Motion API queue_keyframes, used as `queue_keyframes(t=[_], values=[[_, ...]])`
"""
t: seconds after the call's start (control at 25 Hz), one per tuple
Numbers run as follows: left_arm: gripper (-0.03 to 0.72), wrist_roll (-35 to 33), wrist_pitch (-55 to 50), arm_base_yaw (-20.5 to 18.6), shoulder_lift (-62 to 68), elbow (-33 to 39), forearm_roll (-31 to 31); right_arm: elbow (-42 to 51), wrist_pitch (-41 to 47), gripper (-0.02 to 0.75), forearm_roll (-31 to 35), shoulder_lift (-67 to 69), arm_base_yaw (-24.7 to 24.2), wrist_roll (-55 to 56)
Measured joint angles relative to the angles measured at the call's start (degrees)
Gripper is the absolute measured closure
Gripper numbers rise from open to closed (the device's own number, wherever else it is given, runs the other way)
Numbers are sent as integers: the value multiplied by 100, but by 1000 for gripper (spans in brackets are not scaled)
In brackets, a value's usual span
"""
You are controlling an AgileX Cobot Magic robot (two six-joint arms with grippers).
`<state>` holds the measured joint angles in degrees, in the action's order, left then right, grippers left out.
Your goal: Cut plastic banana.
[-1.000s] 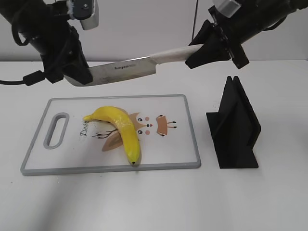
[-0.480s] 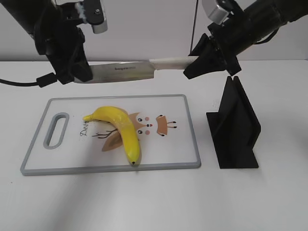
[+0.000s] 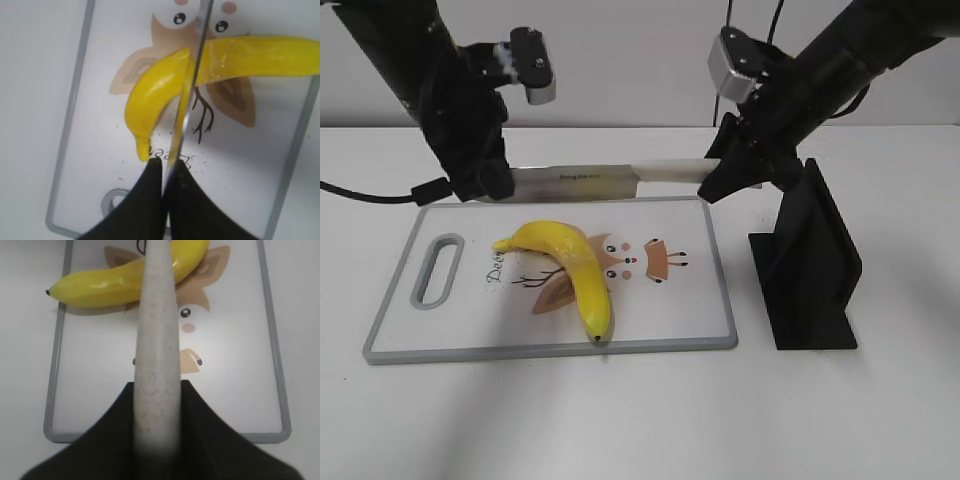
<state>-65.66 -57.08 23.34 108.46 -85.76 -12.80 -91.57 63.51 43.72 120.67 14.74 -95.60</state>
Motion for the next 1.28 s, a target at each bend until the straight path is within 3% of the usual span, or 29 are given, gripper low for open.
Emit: queue_keyframes(t=[0.24,0.44,1.28], values=[[700,90,499,37,862,451,-447,0,-140,560,-637,691,121,299],[698,163,629,71,989,519,-447,-65,-144,559,-681,832,107,335],[698,228,322,105,-677,351,-166,-483,269,561,-825,-565,164,461]])
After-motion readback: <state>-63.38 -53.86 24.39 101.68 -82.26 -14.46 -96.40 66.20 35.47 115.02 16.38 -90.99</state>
